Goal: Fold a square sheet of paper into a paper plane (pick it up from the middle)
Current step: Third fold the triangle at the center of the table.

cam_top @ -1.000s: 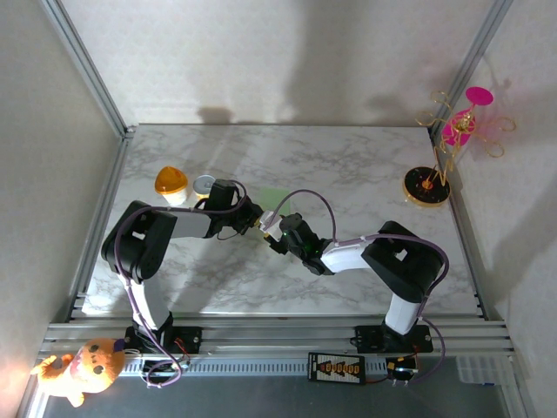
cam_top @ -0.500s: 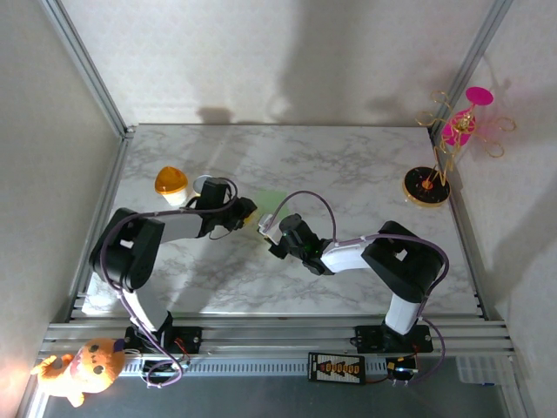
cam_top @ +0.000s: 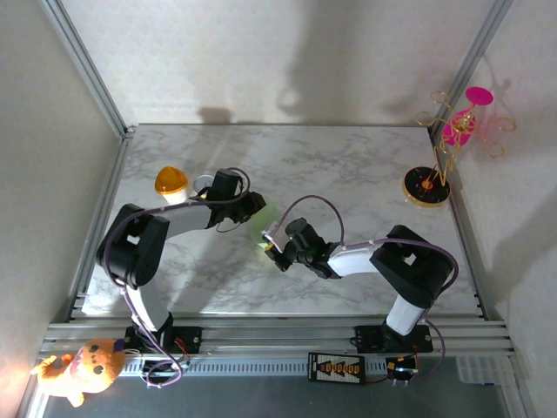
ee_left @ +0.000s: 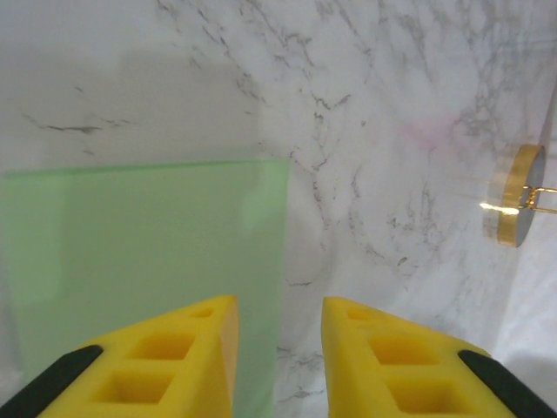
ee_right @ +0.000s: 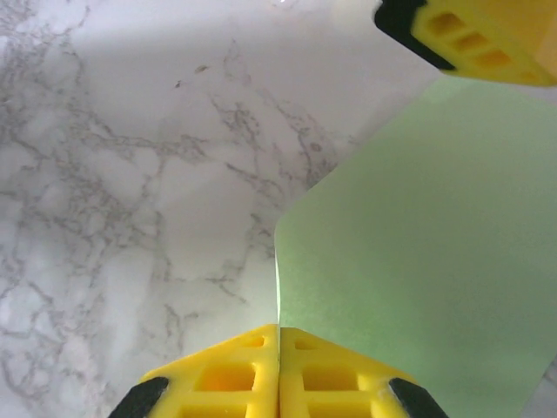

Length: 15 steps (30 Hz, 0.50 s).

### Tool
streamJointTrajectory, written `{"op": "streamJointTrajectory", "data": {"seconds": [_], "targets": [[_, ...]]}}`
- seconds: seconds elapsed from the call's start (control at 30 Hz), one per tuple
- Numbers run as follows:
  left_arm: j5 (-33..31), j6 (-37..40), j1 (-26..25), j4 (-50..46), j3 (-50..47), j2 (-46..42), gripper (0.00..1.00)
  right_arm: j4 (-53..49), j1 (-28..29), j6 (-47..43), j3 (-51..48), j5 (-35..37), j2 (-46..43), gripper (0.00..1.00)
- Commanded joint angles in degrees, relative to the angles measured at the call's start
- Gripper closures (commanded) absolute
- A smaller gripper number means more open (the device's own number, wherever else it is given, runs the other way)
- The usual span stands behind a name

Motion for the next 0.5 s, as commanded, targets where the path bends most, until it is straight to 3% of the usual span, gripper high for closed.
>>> {"op": "streamJointTrajectory", "data": {"seconds": [0.0,0.23,0.47], "targets": [[-2.23,2.75,-0.66,-3.68,2.47,2.99,0.73,-0.13,-1.26,3.16,-1.35,-4.65,-2.03,0.92],[-4.79,5.10,-1.39,-7.13,5.22,7.17,0.80,1.49,-3.52,7.01,-2.02,-8.59,-2.09,0.91],[-6.57,6.52,-1.98,-9.59,6.32,9.30,0.86,2.03,-4.90,10.88,-1.73,-7.86,-1.66,0.90]]}}
